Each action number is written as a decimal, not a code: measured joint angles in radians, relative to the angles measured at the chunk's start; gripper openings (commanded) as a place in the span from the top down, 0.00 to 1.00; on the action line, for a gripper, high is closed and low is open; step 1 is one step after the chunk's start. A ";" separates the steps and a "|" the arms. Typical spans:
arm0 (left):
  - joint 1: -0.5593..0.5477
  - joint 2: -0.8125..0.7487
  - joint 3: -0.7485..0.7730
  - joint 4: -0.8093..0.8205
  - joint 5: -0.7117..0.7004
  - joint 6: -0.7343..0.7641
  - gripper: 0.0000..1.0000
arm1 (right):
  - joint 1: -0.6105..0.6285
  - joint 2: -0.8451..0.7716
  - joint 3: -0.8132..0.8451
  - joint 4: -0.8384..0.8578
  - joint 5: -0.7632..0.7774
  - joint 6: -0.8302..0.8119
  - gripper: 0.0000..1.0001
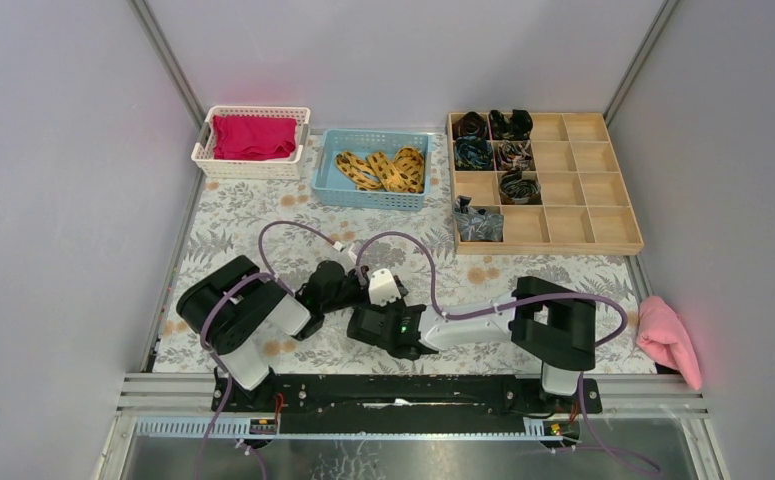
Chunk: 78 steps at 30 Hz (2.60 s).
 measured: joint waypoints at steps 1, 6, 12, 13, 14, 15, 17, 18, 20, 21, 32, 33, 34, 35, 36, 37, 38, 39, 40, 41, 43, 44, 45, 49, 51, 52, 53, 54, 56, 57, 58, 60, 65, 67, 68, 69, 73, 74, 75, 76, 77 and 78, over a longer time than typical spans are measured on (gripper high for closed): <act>0.001 -0.001 0.000 -0.001 0.001 0.000 1.00 | 0.000 0.001 0.000 -0.002 0.001 0.011 0.97; 0.005 -0.019 0.014 -0.054 0.003 -0.003 0.98 | 0.000 0.013 0.010 -0.029 0.011 0.062 1.00; 0.004 -0.091 0.125 -0.324 0.013 0.055 0.67 | -0.012 -0.030 -0.047 0.020 0.001 0.127 1.00; 0.005 -0.102 0.157 -0.372 0.014 0.069 0.61 | -0.017 -0.040 -0.061 0.034 -0.002 0.135 1.00; 0.006 -0.117 0.204 -0.436 0.014 0.083 0.57 | -0.024 -0.052 -0.078 0.051 -0.002 0.147 1.00; 0.013 -0.131 0.264 -0.499 0.010 0.098 0.56 | -0.031 -0.066 -0.098 0.068 -0.001 0.160 1.00; 0.024 -0.156 0.362 -0.585 0.011 0.121 0.54 | -0.038 -0.076 -0.114 0.084 -0.001 0.174 1.00; 0.029 -0.167 0.412 -0.640 -0.001 0.150 0.54 | -0.039 -0.076 -0.119 0.092 0.025 0.198 1.00; 0.051 -0.175 0.481 -0.730 -0.017 0.178 0.55 | -0.048 -0.080 -0.133 0.093 0.032 0.213 1.00; 0.063 -0.182 0.522 -0.777 -0.024 0.184 0.58 | -0.050 -0.082 -0.131 0.089 0.034 0.213 1.00; 0.128 -0.448 0.606 -0.959 -0.151 0.264 0.79 | -0.050 -0.073 -0.058 -0.164 0.093 0.241 1.00; 0.134 -0.461 0.603 -0.980 -0.166 0.267 0.79 | -0.050 -0.074 -0.054 -0.195 0.101 0.246 1.00; 0.140 -0.474 0.600 -1.001 -0.181 0.272 0.79 | -0.051 -0.074 -0.049 -0.237 0.110 0.254 1.00; 0.146 -0.484 0.600 -1.019 -0.193 0.274 0.79 | -0.052 -0.074 -0.045 -0.282 0.119 0.263 1.00; 0.154 -0.497 0.600 -1.039 -0.209 0.278 0.79 | -0.055 -0.074 -0.039 -0.327 0.132 0.272 1.00; 0.163 -0.512 0.600 -1.057 -0.227 0.282 0.79 | -0.060 -0.076 -0.032 -0.377 0.145 0.281 1.00; 0.170 -0.529 0.600 -1.075 -0.245 0.286 0.79 | -0.064 -0.080 -0.028 -0.407 0.157 0.287 1.00; 0.177 -0.549 0.600 -1.094 -0.266 0.292 0.80 | -0.071 -0.092 -0.022 -0.448 0.171 0.294 1.00; 0.180 -0.566 0.600 -1.108 -0.285 0.296 0.81 | -0.078 -0.110 -0.015 -0.484 0.187 0.301 1.00; 0.183 -0.584 0.600 -1.122 -0.308 0.299 0.81 | -0.085 -0.141 -0.003 -0.525 0.206 0.309 1.00; 0.185 -0.613 0.600 -1.139 -0.336 0.299 0.83 | -0.092 -0.201 0.022 -0.580 0.241 0.319 1.00; 0.186 -0.626 0.600 -1.142 -0.344 0.299 0.84 | -0.097 -0.230 0.039 -0.608 0.259 0.325 1.00; 0.188 -0.638 0.600 -1.143 -0.349 0.299 0.85 | -0.103 -0.265 0.065 -0.644 0.281 0.332 1.00; 0.188 -0.649 0.598 -1.133 -0.341 0.298 0.88 | -0.180 -0.353 0.139 -0.722 0.351 0.338 1.00; 0.188 -0.637 0.590 -1.120 -0.324 0.294 0.90 | -0.257 -0.377 0.145 -0.730 0.372 0.320 1.00; 0.188 -0.629 0.584 -1.112 -0.311 0.293 0.90 | -0.311 -0.385 0.145 -0.726 0.373 0.300 1.00; 0.188 -0.615 0.577 -1.101 -0.297 0.291 0.91 | -0.372 -0.389 0.139 -0.703 0.372 0.265 1.00; 0.188 -0.601 0.571 -1.089 -0.282 0.289 0.91 | -0.419 -0.394 0.132 -0.681 0.369 0.235 1.00; 0.188 -0.570 0.560 -1.068 -0.253 0.286 0.91 | -0.543 -0.407 0.106 -0.612 0.357 0.154 1.00; 0.188 -0.554 0.557 -1.058 -0.239 0.283 0.92 | -0.610 -0.411 0.097 -0.585 0.344 0.113 1.00; 0.188 -0.538 0.552 -1.045 -0.224 0.281 0.92 | -0.667 -0.410 0.097 -0.565 0.334 0.075 1.00; 0.188 -0.511 0.549 -1.026 -0.200 0.277 0.92 | -0.753 -0.410 0.099 -0.529 0.312 0.016 1.00; 0.188 -0.472 0.549 -0.994 -0.166 0.273 0.92 | -0.883 -0.328 0.184 -0.496 0.243 -0.110 1.00; 0.188 -0.470 0.549 -0.984 -0.158 0.272 0.92 | -0.909 -0.261 0.238 -0.488 0.214 -0.144 1.00; 0.188 -0.470 0.549 -0.979 -0.154 0.272 0.92 | -0.918 -0.231 0.258 -0.487 0.201 -0.157 1.00; 0.188 -0.470 0.549 -0.976 -0.152 0.273 0.92 | -0.924 -0.209 0.270 -0.486 0.192 -0.167 1.00; 0.188 -0.470 0.549 -0.974 -0.145 0.273 0.93 | -0.950 -0.100 0.321 -0.505 0.136 -0.213 1.00; 0.188 -0.470 0.549 -0.974 -0.144 0.273 0.93 | -0.954 -0.079 0.332 -0.516 0.126 -0.222 1.00; 0.188 -0.470 0.549 -0.974 -0.141 0.273 0.93 | -0.961 -0.053 0.348 -0.534 0.113 -0.233 1.00; 0.189 -0.470 0.549 -0.974 -0.138 0.273 0.93 | -0.966 -0.036 0.360 -0.544 0.104 -0.241 1.00; 0.189 -0.470 0.549 -0.974 -0.136 0.273 0.93 | -0.969 -0.022 0.369 -0.555 0.099 -0.247 1.00; 0.190 -0.470 0.549 -0.974 -0.133 0.273 0.93 | -0.976 -0.005 0.380 -0.565 0.088 -0.257 1.00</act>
